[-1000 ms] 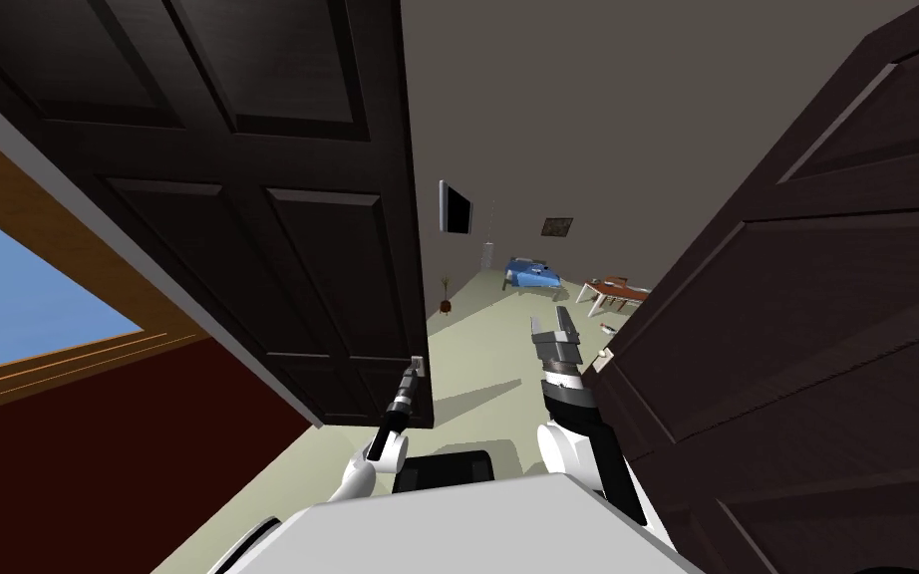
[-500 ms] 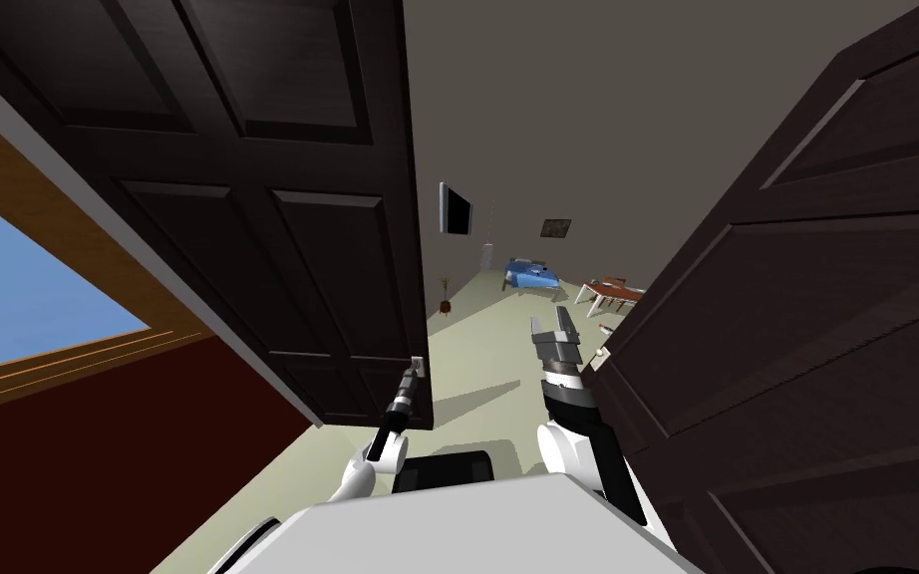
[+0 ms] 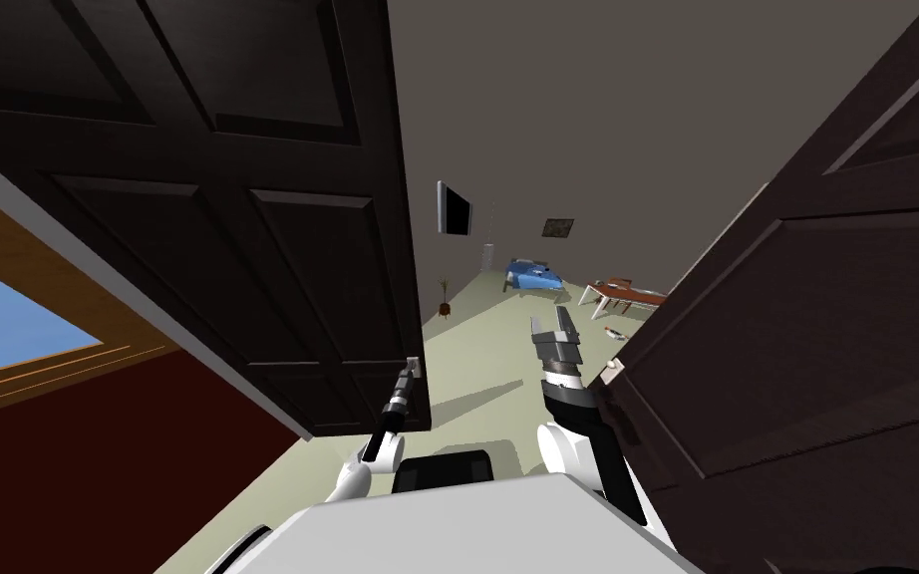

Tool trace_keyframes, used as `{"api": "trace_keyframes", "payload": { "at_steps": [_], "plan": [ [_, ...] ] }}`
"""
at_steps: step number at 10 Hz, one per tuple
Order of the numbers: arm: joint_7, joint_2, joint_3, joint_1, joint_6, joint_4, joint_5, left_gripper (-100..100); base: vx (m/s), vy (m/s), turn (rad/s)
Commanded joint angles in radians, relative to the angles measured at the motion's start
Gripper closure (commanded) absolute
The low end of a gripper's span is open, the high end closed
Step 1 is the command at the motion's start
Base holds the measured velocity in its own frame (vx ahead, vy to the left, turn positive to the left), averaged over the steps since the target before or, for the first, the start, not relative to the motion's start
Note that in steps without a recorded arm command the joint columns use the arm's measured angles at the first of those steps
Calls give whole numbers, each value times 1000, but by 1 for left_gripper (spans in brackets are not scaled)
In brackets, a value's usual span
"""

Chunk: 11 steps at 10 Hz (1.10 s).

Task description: Push the door open

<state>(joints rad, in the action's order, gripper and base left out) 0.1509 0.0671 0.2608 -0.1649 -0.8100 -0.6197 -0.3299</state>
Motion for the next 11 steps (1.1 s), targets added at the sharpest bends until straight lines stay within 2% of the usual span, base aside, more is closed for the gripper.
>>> {"api": "trace_keyframes", "payload": {
  "at_steps": [1, 2, 5, 10, 11],
  "plan": [
    [0, 8, -16, -18, -23, 28, -7, 100, 138, -41, 28],
    [5, 15, -35, -20, -24, 31, -16, 100, 167, -60, 38],
    [8, 19, -50, -21, -25, 33, -24, 100, 164, -74, 50],
    [24, 32, -114, -26, -27, 42, -56, 100, 184, -77, 64],
    [24, 32, -114, -26, -27, 42, -56, 100, 150, -35, 24]
  ]
}}
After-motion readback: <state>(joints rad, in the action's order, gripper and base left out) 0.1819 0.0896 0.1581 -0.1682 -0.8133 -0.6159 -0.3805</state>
